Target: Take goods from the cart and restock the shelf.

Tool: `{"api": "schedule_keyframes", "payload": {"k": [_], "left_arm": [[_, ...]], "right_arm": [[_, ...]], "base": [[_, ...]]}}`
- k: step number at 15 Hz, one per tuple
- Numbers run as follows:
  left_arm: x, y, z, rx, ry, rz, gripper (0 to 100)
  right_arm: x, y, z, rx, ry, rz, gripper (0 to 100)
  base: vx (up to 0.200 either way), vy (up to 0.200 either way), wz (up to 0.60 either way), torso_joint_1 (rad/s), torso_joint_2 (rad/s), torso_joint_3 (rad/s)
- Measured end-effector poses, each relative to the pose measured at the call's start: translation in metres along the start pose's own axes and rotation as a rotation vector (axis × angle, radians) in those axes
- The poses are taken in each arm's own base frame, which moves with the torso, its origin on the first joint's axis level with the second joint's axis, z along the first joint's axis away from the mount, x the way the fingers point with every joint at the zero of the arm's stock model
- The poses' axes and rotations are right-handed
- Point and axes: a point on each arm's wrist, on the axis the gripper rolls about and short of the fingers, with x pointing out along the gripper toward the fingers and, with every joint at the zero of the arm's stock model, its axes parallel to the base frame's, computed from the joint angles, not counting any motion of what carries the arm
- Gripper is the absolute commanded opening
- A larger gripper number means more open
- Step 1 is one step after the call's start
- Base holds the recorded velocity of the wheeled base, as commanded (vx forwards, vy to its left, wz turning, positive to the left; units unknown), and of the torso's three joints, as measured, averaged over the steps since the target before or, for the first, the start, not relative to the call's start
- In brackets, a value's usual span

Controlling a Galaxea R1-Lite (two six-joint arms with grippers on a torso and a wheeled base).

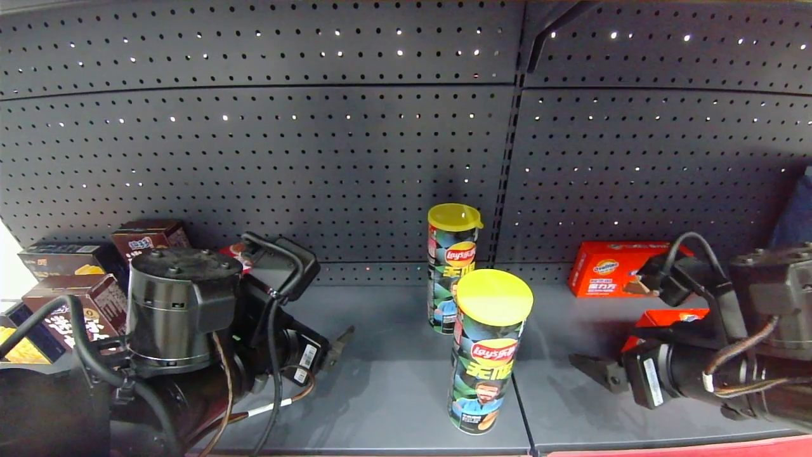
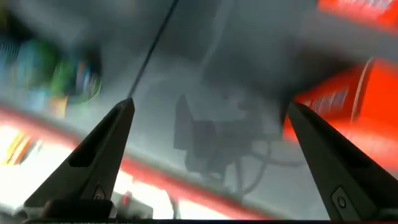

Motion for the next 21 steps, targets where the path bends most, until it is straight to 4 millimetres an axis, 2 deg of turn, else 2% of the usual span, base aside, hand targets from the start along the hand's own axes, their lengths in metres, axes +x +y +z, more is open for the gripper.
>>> {"api": "schedule_keyframes", "payload": {"k": [8,13,21], "left_arm": [[0.001,0.009,0.001,-0.018,-0.006,0.020,100],[0.002,0.009,0.001,-0.017,-0.002,0.019,100],[0.003,0.009,-0.001,-0.015,0.005,0.018,100]], "right_arm": [[0.032,0.042,-0.008,-0.096,0.072,0.100,100],[0.042,0.049,-0.008,-0.106,0.079,0.111,100],[0.046,0.055,-0.007,-0.116,0.078,0.124,100]], "base": [[0.000,0.000,0.00,0.000,0.00,0.000],[0.000,0.000,0.00,0.000,0.00,0.000],[0.000,0.000,0.00,0.000,0.00,0.000]]}}
